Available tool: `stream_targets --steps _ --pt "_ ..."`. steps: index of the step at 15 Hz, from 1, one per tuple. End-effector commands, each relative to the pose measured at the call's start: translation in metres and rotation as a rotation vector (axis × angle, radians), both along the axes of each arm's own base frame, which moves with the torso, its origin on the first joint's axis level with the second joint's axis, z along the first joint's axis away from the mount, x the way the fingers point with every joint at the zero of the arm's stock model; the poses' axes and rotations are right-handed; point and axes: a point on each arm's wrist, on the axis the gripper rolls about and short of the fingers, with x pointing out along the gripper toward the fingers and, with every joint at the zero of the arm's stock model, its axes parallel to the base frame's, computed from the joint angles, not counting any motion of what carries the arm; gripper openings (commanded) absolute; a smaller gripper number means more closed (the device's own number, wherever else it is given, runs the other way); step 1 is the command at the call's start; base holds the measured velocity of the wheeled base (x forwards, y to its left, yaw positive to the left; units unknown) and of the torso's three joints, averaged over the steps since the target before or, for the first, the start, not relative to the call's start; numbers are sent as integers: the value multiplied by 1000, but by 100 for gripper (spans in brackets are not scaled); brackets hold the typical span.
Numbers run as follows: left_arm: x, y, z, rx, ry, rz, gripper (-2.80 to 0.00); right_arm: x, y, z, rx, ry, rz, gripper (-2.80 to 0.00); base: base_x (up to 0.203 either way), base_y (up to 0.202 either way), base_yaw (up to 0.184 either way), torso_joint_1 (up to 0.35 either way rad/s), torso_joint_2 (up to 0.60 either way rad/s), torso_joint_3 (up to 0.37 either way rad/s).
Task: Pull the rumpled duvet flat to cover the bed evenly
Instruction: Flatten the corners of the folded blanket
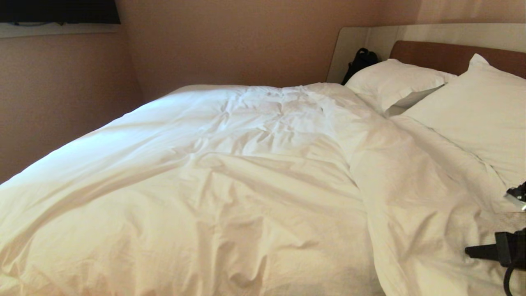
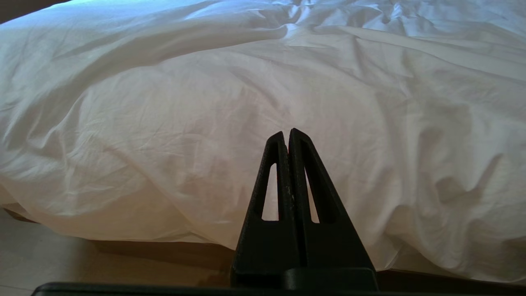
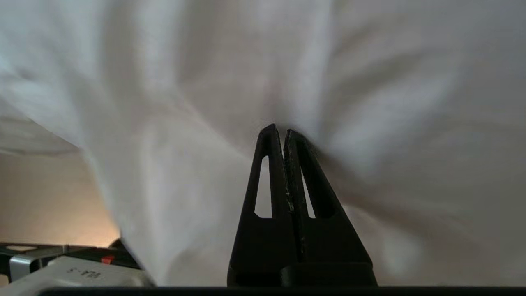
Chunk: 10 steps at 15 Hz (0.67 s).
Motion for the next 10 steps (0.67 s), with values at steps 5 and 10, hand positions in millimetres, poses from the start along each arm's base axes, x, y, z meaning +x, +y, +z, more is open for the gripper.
stream_targets --steps 5,10 --pt "0 0 0 -1 -1 0 -280 -13 6 -16 -81 -149 28 -280 0 0 0 0 0 0" --pt "0 0 0 -1 -1 0 -280 -39 16 -25 -24 46 33 -280 0 0 0 0 0 0"
